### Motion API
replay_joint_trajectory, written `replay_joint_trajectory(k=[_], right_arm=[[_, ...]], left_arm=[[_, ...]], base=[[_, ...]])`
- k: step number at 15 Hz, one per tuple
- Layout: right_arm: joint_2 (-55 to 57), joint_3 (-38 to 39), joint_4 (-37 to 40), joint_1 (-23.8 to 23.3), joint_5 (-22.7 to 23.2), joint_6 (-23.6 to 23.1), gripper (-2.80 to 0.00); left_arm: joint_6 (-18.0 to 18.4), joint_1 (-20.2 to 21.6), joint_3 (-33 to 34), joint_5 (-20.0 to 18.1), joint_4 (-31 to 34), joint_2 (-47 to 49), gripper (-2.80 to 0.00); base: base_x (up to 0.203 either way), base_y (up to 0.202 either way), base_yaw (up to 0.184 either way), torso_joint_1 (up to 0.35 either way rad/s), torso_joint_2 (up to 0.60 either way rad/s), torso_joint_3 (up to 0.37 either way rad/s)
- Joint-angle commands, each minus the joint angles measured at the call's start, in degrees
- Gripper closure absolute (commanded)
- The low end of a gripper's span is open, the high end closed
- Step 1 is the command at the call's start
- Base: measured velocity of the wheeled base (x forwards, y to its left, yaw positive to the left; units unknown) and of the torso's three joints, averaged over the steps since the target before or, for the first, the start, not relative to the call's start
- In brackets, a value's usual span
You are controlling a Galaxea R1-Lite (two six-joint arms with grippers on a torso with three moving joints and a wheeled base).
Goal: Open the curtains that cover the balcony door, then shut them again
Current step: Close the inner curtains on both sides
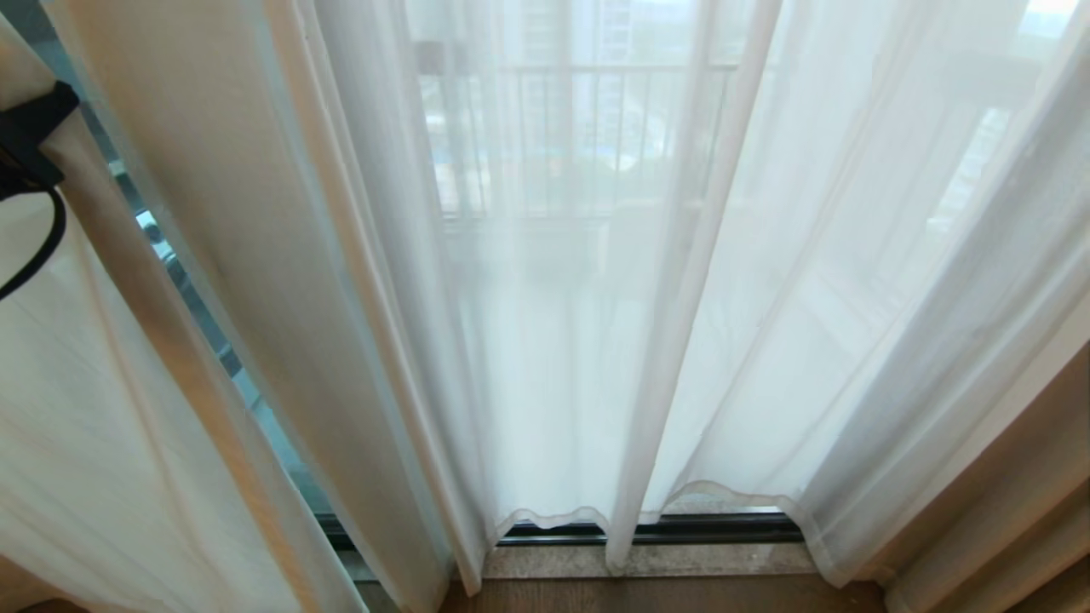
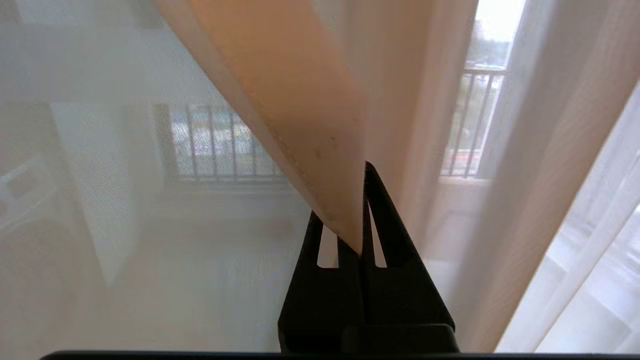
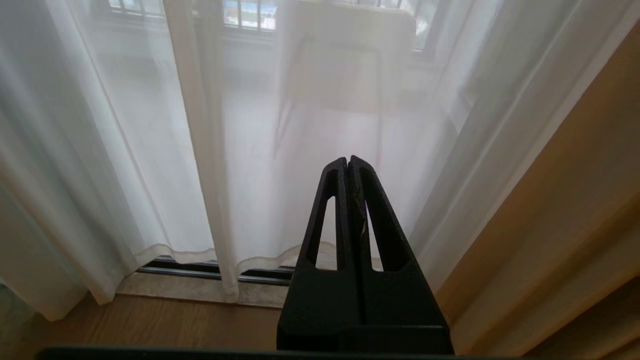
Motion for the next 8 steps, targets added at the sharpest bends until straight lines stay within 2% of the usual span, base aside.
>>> replay_joint_trajectory(k=[1,8], right_arm=[[0.05,0.00,-0.04,0.00,0.03,-0.07,0.00],[0.05,0.00,-0.04,0.00,0.03,-0.07,0.00]], left_arm=[[-0.15,0.01,0.00,-0.13,-0.34,-0.03,0.00],[-0.14,0.10,0.17,-0.13,-0.34,-0.11,0.00]], base=[[0.000,-0.182,0.002,0.003,0.00,0.003],[0.000,-0.184,0.001,0.003,0.00,0.001]])
